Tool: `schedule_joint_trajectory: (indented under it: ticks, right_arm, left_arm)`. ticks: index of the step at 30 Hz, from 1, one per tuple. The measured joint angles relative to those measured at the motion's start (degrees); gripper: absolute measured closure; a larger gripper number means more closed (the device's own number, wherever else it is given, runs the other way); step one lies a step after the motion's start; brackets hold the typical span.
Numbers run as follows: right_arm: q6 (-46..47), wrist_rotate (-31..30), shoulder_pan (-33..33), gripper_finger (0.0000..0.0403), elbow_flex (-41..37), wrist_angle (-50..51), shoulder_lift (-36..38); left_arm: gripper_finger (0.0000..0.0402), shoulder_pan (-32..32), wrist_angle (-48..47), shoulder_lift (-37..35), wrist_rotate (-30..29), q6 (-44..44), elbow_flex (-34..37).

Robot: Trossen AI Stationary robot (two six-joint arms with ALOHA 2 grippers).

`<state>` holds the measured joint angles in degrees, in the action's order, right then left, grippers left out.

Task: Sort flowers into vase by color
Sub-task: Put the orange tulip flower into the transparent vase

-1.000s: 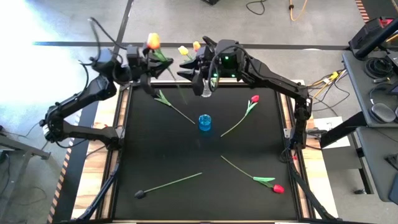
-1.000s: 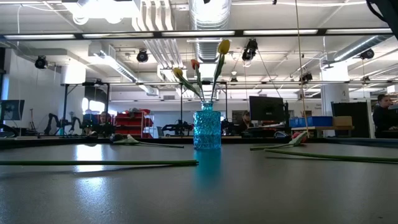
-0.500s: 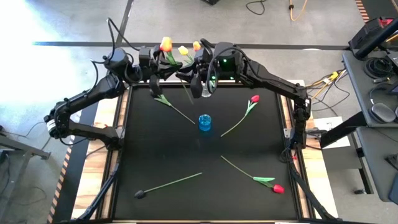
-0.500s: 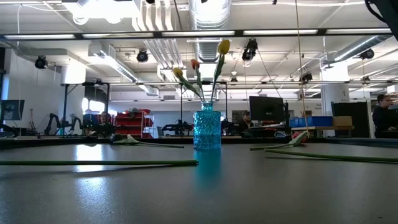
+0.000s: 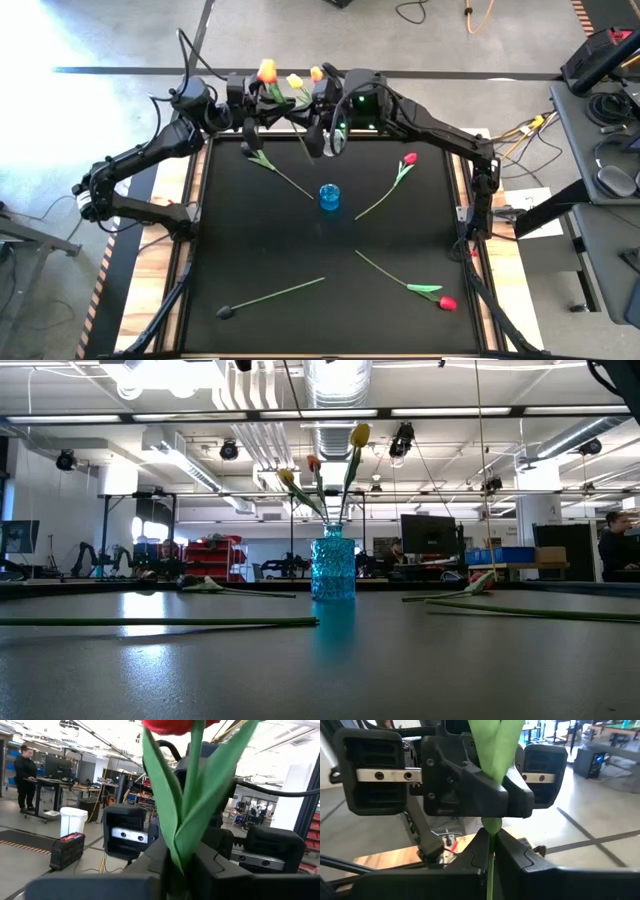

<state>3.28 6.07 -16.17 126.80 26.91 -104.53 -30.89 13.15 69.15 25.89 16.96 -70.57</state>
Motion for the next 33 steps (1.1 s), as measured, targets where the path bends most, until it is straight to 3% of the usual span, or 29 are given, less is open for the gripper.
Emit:
schedule_joint_trajectory:
  ticks: [7,12,21,26,33]
  right_arm:
    - [-2.66,-2.73,-1.98,0.0390,0.00,0.21,3.04]
    - [-6.08,-9.25,-3.94,0.0390,0.11,1.08,6.76]
    - [-13.58,-12.24,-9.52,0.0390,-0.72,5.68,13.56]
    - [-15.16,-6.30,-14.80,0.0391,-5.63,2.76,16.85]
    - [-14.30,3.38,-20.72,0.0393,-22.49,-10.65,21.69]
  left_arm:
    - [0.0300,-0.41,-1.35,-1.08,-0.41,0.08,-0.02]
    - [0.0262,-0.79,-4.65,-1.91,0.72,-0.82,-0.02]
    - [0.0244,-0.83,-7.04,-3.75,0.35,-2.39,0.57]
    - [0.0244,-0.85,-7.00,-4.69,0.20,-2.52,0.59]
    - [0.0244,-0.81,-8.89,-4.95,0.08,-2.71,0.60]
